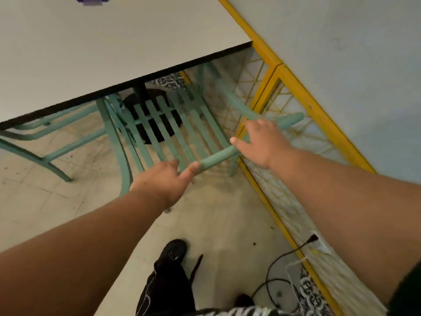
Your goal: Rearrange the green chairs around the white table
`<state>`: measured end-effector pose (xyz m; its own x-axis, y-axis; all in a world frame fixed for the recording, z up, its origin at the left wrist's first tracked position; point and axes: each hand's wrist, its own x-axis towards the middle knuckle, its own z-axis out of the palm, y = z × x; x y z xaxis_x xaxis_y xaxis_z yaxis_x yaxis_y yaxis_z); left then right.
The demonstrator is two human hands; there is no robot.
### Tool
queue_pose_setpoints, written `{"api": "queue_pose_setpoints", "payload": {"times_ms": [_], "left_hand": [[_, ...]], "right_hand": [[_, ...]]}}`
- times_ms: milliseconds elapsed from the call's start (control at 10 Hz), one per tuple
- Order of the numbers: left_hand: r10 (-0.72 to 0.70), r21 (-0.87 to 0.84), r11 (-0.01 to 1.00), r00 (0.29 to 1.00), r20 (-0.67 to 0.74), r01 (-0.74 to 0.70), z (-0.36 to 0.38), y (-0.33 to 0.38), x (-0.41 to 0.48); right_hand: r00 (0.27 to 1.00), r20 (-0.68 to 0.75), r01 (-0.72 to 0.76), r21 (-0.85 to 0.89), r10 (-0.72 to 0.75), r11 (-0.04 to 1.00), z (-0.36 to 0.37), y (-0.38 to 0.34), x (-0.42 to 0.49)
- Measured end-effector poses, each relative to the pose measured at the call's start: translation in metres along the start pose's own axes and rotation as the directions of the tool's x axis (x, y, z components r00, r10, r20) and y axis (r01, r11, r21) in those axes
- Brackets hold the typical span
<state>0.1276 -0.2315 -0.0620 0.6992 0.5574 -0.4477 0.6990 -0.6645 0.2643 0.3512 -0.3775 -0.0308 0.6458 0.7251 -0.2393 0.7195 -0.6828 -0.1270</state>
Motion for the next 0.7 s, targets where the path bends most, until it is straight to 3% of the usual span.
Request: {"api": "queue_pose_setpoints", "payload": {"times_ms": [100,200,400,500,700], "left_hand": [[0.072,-0.007,0.997,0.996,0.062,-0.071,-0.027,-0.002,-0.002],[0.24,0.127,0.965,0.968,-0.073,-0.229,-0.063,-0.003,0.003],[0.476,0.313,0.838,0.879,-0.018,-0.447,-0.119,0.049,-0.001],[0.567,0.341,0.784,0.822,-0.051,-0.519,-0.148,0.109,-0.011],[0.753,0.371,0.658,0.565,-0.337,-0.655,-0.247,0.261,-0.052]], "right_hand": [[0.984,-0.168,-0.025,0.171,0.054,0.985,-0.011,-0.013,-0.039],[0.941,-0.265,-0.156,0.219,0.213,0.963,-0.022,-0.01,-0.078],[0.85,-0.276,-0.387,0.252,0.449,0.887,-0.052,0.024,-0.167],[0.776,-0.368,-0.464,0.216,0.512,0.859,-0.104,0.064,-0.207],[0.571,-0.624,-0.568,0.169,0.534,0.805,-0.247,0.144,-0.286]]}}
